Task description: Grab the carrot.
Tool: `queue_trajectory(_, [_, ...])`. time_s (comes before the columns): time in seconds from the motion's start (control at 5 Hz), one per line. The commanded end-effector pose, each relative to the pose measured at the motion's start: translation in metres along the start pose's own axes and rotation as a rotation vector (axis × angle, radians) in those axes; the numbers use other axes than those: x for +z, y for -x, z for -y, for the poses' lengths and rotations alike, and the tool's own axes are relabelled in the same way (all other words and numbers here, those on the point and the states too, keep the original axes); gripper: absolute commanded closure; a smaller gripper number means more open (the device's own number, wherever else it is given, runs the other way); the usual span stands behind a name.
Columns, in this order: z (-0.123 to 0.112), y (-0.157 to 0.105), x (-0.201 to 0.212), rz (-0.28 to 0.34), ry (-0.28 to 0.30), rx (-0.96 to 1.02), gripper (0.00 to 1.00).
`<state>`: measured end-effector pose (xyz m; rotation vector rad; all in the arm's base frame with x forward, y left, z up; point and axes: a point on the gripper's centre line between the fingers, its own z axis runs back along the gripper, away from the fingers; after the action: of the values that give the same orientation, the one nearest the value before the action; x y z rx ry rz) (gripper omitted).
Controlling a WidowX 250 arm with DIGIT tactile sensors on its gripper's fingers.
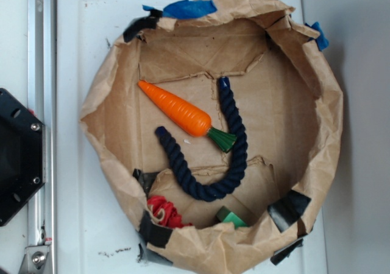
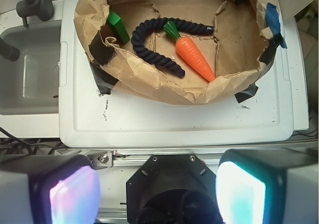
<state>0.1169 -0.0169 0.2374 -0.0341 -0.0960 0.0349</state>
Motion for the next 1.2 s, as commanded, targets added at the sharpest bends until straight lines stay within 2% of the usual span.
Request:
queue_trajectory(0.0, [0.0, 0.0, 0.0, 0.0, 0.0, 0.0, 0.0])
queue_trajectory(0.2, [-0.003, -0.032, -0.009, -0.013, -0.015, -0.046, 0.0])
queue_trajectory(0.6, [0.007, -0.083, -0.028, -0.032, 0.014, -0.282, 0.0])
queue_trajectory(0.8, [-0.003, -0.1, -0.044, -0.047, 0.108, -0.352, 0.0])
queue_trajectory(1.0, [-0.016, -0.121, -0.052, -0.012, 0.14, -0.429, 0.0])
